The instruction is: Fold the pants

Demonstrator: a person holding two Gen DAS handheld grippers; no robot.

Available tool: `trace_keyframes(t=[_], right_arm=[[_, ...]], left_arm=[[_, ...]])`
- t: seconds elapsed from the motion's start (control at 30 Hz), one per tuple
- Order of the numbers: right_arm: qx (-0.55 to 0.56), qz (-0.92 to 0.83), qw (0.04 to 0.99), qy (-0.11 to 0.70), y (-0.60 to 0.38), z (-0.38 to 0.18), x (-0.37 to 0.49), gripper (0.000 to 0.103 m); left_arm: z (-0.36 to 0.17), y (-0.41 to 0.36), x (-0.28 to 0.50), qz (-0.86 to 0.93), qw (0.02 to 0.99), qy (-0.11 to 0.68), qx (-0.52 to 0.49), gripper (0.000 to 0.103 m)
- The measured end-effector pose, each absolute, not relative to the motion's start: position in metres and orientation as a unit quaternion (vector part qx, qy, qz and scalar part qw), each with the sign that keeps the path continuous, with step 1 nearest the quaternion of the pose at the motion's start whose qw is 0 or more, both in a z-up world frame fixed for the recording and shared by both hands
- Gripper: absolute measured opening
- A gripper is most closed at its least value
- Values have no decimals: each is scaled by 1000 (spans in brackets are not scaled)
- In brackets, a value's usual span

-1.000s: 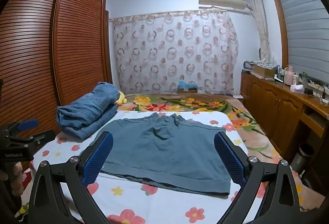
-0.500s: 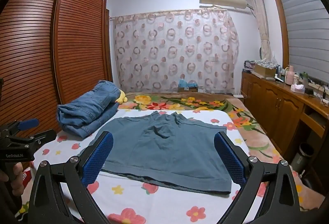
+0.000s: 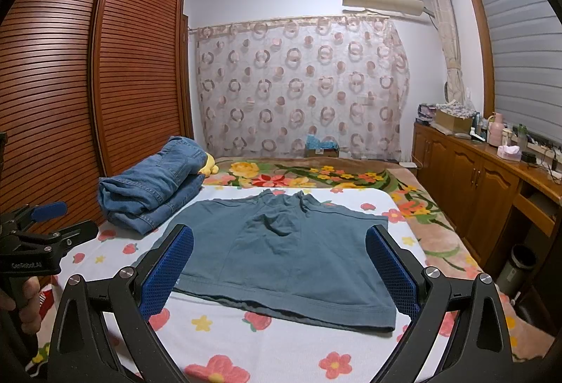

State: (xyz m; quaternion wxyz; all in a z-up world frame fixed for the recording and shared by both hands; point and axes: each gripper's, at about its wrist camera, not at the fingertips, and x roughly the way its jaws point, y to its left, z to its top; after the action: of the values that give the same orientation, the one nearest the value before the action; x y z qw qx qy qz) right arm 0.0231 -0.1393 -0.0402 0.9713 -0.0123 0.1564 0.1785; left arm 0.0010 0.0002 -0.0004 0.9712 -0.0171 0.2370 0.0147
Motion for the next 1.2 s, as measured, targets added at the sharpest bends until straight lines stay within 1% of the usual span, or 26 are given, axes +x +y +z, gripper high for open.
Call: trace_keyframes(t=[1.2], right_arm=[[-15, 178, 971, 156, -139, -40, 23, 99]], left_arm=[[-2, 1, 2, 14, 972, 235, -14, 103]])
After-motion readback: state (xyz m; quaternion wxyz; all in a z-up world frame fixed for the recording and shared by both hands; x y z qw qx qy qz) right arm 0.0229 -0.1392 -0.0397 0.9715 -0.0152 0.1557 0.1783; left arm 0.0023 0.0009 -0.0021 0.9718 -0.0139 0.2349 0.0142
